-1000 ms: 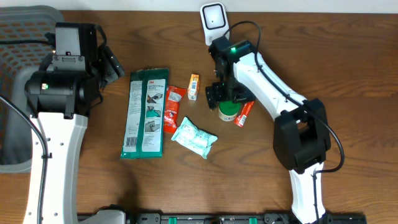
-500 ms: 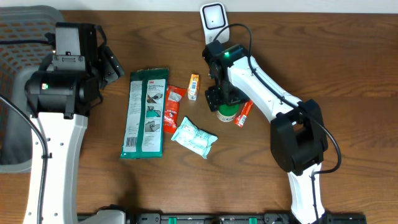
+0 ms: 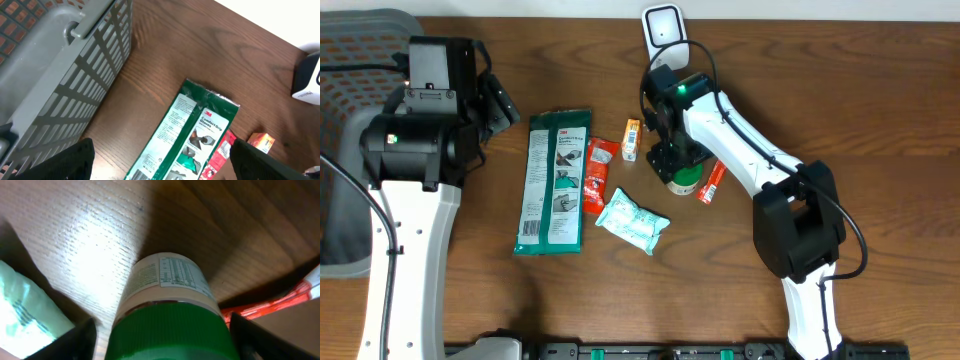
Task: Scan the item barcode
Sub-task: 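Hold the jar near the scanner with the right gripper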
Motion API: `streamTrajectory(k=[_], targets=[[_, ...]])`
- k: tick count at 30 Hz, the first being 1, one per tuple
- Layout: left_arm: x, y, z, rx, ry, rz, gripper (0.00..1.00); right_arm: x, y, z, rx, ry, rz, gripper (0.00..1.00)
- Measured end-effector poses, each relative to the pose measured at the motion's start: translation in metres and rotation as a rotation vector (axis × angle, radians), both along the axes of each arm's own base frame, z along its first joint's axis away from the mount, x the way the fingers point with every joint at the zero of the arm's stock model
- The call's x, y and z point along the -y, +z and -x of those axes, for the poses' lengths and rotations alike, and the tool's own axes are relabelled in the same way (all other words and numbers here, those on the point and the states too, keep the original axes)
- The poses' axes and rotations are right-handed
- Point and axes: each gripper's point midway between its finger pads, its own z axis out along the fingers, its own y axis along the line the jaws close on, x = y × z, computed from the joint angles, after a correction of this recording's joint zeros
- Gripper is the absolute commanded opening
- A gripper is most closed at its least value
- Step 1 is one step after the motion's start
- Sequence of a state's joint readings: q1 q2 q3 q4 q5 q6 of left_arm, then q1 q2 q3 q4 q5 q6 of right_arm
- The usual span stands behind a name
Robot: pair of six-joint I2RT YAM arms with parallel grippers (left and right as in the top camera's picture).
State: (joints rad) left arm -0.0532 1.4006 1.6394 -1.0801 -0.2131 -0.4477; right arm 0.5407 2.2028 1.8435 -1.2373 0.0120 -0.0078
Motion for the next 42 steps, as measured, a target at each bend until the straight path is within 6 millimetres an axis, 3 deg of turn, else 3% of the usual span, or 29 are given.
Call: streamTrajectory(k=[8,15,23,29,32,33,34,39,42], targets=[[0.000,0.000,0.000,0.000,0.000,0.000,0.87,0.005,0.001,0.010,-0.030,-0.149,0.035,0.84],[0.000,0.000,0.000,0.000,0.000,0.000,0.87,0.008,0.001,0.016,-0.044,-0.322,0.060,0.65],[0.000,0.000,0.000,0.000,0.000,0.000,0.87,0.008,0.001,0.016,-0.042,-0.314,0.063,0.64],[0.000,0.000,0.000,0.000,0.000,0.000,0.87,0.010,0.001,0.015,-0.039,-0.196,0.069,0.70],[0.000,0.000,0.000,0.000,0.000,0.000,0.87,0.013,0.001,0.013,-0.026,-0.163,0.089,0.88],[0.000,0.000,0.000,0.000,0.000,0.000,0.87,0.014,0.002,0.013,-0.021,-0.157,0.095,0.97],[0.000,0.000,0.000,-0.001,0.000,0.000,0.87,0.015,0.002,0.012,-0.019,-0.159,0.099,0.99],[0.000,0.000,0.000,0.000,0.000,0.000,0.87,0.014,0.006,0.017,-0.041,-0.168,0.094,0.99],[0.000,0.000,0.000,0.000,0.000,0.000,0.87,0.006,0.020,0.012,-0.034,-0.172,0.054,0.99]])
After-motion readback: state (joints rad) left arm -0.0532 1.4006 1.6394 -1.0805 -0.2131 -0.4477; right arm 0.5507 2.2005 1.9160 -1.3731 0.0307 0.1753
